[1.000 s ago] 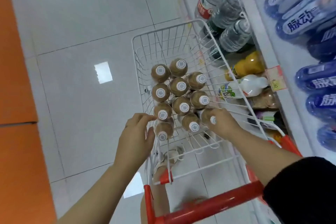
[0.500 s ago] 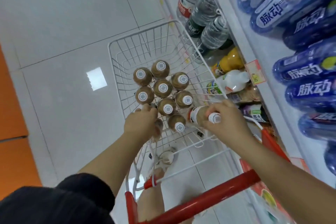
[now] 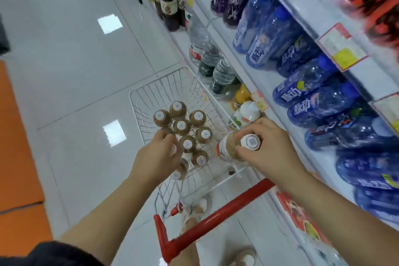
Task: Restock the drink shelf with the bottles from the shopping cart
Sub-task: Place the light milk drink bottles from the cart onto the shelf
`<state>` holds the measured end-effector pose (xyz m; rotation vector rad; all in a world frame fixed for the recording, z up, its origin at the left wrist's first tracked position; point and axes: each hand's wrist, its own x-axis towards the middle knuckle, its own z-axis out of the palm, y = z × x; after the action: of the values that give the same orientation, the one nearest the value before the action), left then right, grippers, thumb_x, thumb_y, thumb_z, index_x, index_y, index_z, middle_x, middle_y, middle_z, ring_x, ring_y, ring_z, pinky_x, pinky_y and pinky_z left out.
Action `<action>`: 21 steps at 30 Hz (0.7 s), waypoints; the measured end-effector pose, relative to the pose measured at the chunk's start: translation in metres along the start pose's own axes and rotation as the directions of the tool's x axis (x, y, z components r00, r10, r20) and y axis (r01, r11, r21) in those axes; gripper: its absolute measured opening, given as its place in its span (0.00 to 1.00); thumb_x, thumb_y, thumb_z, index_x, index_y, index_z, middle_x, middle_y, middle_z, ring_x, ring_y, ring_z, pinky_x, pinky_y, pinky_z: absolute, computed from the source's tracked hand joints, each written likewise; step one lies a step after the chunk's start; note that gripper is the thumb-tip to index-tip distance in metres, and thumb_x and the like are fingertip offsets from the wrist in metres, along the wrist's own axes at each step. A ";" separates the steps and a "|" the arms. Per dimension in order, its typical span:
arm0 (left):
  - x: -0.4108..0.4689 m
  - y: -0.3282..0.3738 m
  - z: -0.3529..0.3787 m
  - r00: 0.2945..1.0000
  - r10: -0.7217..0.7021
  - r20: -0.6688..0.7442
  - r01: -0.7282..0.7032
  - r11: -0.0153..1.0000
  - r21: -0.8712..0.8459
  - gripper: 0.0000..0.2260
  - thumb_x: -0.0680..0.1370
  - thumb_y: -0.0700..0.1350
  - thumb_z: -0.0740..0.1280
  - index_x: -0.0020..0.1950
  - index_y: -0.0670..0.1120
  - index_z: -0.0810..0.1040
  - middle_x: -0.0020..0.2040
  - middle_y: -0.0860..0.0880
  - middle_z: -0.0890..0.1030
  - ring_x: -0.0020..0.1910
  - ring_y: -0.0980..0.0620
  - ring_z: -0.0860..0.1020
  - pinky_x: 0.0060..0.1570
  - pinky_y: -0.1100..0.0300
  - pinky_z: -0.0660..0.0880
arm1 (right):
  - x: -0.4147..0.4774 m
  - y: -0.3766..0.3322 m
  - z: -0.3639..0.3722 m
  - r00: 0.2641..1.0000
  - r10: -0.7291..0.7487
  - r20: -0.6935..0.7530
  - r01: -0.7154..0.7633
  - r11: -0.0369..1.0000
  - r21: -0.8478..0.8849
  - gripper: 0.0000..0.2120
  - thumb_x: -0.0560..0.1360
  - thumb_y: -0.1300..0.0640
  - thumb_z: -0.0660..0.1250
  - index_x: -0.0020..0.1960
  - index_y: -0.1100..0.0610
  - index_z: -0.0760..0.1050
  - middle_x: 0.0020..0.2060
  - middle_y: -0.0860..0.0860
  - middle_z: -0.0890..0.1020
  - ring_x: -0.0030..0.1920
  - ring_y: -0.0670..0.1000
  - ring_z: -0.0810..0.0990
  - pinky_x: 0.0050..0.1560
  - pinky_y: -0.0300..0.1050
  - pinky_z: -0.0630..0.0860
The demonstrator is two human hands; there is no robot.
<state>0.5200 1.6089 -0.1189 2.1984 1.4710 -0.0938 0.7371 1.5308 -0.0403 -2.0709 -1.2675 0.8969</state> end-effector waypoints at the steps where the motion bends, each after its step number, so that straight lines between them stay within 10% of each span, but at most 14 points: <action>1: -0.011 0.012 -0.020 0.997 0.040 -0.069 -0.044 0.997 -0.056 0.10 0.75 0.53 0.65 0.53 0.52 0.75 0.55 0.54 0.72 0.45 0.47 0.77 0.42 0.53 0.76 | -0.010 -0.013 -0.015 0.999 -0.028 -0.039 0.028 0.999 0.016 0.09 0.62 0.61 0.74 0.38 0.49 0.79 0.40 0.44 0.76 0.41 0.39 0.76 0.39 0.25 0.69; 10: -0.100 0.154 -0.186 0.670 0.384 -0.636 -0.616 0.766 -0.185 0.13 0.69 0.50 0.66 0.53 0.53 0.73 0.47 0.59 0.74 0.42 0.64 0.71 0.44 0.81 0.65 | -0.128 -0.117 -0.166 0.830 -0.285 -0.480 0.318 0.948 -0.013 0.16 0.62 0.62 0.76 0.42 0.45 0.77 0.40 0.41 0.81 0.39 0.41 0.79 0.38 0.29 0.71; 21: -0.188 0.341 -0.278 -0.063 0.501 -0.863 -0.972 0.165 0.167 0.11 0.72 0.43 0.67 0.52 0.45 0.71 0.49 0.52 0.72 0.45 0.61 0.70 0.51 0.75 0.66 | -0.286 -0.151 -0.302 0.199 -0.557 -0.806 0.376 0.803 -0.463 0.13 0.67 0.55 0.70 0.49 0.49 0.70 0.44 0.39 0.72 0.44 0.35 0.72 0.44 0.25 0.66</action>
<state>0.6851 1.4673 0.3070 2.2016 -0.0516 1.7650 0.7926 1.3000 0.3336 -1.5829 -1.1349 -0.7039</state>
